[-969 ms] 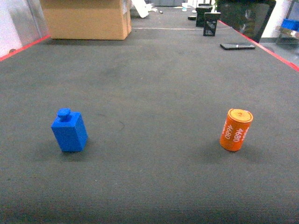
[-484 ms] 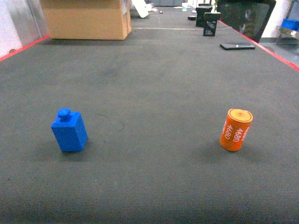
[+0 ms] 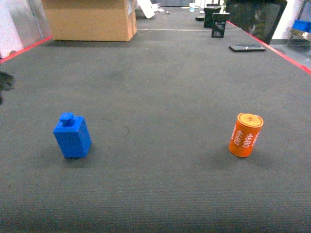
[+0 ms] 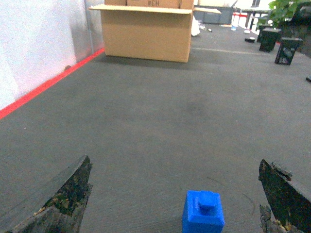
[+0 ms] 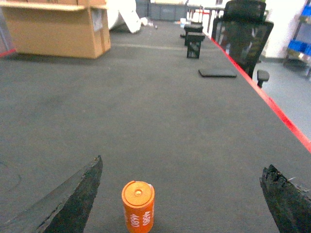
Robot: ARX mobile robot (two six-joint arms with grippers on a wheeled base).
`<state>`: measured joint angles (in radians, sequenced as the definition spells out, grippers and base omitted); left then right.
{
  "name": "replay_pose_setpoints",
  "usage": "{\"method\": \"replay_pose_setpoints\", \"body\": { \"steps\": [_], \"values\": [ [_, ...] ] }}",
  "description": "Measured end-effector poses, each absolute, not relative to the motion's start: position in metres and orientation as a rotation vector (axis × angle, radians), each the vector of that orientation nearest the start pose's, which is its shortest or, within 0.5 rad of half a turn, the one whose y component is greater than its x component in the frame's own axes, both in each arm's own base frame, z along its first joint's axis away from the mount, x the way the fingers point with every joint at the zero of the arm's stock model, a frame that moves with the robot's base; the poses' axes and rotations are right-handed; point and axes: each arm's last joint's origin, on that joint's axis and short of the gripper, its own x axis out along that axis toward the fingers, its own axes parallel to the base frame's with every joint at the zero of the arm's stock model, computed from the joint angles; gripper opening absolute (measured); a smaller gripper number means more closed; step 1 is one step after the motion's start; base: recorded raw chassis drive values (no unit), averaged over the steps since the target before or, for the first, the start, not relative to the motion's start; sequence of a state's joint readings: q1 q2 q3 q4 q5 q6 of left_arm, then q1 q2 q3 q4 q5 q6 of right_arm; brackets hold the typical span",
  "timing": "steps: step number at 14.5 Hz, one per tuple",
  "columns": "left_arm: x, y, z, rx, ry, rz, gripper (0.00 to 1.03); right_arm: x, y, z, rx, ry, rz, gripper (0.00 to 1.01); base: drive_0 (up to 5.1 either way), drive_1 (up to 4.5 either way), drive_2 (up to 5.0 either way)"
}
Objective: Sort blue parts and orange caps into right shelf containers
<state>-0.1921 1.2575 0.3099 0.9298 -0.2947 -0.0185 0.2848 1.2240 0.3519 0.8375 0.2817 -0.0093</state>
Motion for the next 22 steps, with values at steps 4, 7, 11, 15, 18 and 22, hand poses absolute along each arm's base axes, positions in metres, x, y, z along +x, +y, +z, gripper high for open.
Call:
{"method": "replay_pose_setpoints", "body": {
  "steps": [4,7,11,15,18,22],
  "values": [
    [0.271,-0.051,0.163,0.017,0.139,0.069,0.98,0.28,0.061,0.16,-0.031,0.219,-0.004,0.98,0.0,0.0,0.0],
    [0.3,-0.065,0.152,0.024,0.173,0.025,0.98,0.31,0.066,0.158,0.026,0.232,0.018,0.98,0.0,0.0,0.0],
    [0.33,-0.071,0.116,0.018,0.271,-0.002,0.98,0.351,0.076,0.116,0.075,0.337,0.022,0.98,0.0,0.0,0.0],
    [0.334,-0.069,0.106,0.02,0.297,0.0,0.98,0.356,0.078,0.103,0.076,0.368,0.035,0.98,0.0,0.0,0.0],
    [0.334,-0.068,0.104,0.018,0.302,0.004,0.98,0.356,0.078,0.101,0.076,0.372,0.034,0.98,0.0,0.0,0.0],
    [0.334,-0.068,0.099,0.016,0.311,0.007,0.98,0.357,0.079,0.098,0.084,0.375,0.034,0.98,0.0,0.0,0.0]
  ]
}}
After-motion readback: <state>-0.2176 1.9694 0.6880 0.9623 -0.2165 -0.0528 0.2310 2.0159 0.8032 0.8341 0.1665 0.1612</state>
